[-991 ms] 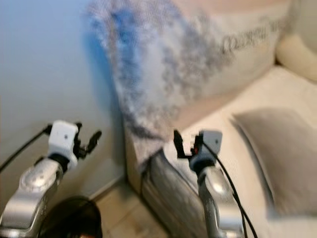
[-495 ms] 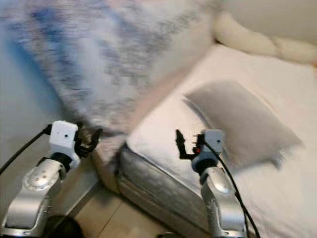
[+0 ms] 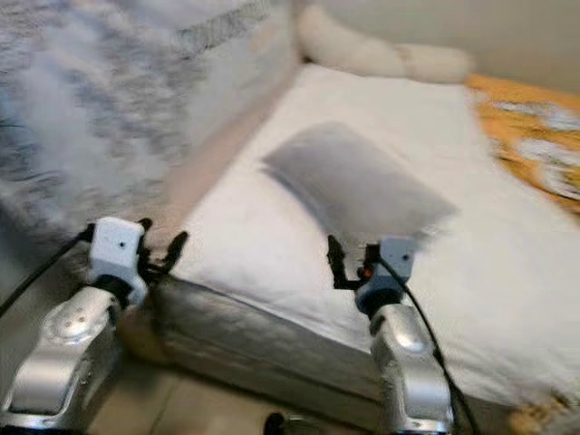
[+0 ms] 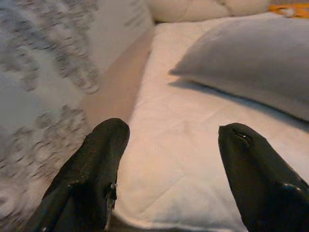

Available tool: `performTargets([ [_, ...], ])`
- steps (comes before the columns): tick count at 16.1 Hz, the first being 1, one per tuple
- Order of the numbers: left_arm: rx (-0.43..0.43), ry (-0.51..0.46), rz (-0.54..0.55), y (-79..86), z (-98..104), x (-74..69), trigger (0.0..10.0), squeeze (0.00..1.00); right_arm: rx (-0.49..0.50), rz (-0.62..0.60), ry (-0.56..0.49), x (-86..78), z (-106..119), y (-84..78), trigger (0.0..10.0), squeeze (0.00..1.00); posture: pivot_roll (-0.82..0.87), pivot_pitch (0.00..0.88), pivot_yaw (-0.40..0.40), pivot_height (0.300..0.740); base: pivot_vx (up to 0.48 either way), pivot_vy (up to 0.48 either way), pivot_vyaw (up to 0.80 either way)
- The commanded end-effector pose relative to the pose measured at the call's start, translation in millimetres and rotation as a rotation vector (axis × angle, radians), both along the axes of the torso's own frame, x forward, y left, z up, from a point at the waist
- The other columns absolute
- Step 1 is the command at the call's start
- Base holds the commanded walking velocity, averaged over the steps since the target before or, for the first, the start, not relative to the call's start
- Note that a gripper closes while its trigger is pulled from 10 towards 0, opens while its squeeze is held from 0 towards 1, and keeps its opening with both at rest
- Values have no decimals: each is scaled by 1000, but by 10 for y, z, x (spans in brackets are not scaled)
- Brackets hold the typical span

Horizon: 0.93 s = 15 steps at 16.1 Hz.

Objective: Clean up the room

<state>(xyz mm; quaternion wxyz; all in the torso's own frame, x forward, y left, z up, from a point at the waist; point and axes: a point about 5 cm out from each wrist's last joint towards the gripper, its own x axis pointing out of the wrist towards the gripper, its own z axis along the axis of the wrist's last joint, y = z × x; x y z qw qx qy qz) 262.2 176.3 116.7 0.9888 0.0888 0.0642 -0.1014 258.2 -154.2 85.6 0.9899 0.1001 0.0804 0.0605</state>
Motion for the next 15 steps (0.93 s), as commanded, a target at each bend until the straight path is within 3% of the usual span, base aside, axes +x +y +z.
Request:
performTargets([
  [1,-17,0,-2,-16,2,8,10000,0,-17,-6,-19,29,41,-22,10000,0,45,0,-22,740,0,0,-763],
  [7,-40,-11,12,1,26,23,10000,0,-66,11,-40,61,83,-1,10000,0,45,0,-22,740,277,0,0],
  [9,-46,-13,15,1,29,29,10000,0,-142,17,-64,86,107,1,10000,0,45,0,-22,740,306,0,0],
  [12,-52,-15,14,0,36,32,10000,0,-113,-1,-61,98,111,-16,10000,0,45,0,-23,740,346,0,0],
  [15,-52,-16,12,-1,37,30,10000,0,-91,-1,-51,93,97,-9,10000,0,46,0,-24,740,349,0,-742],
])
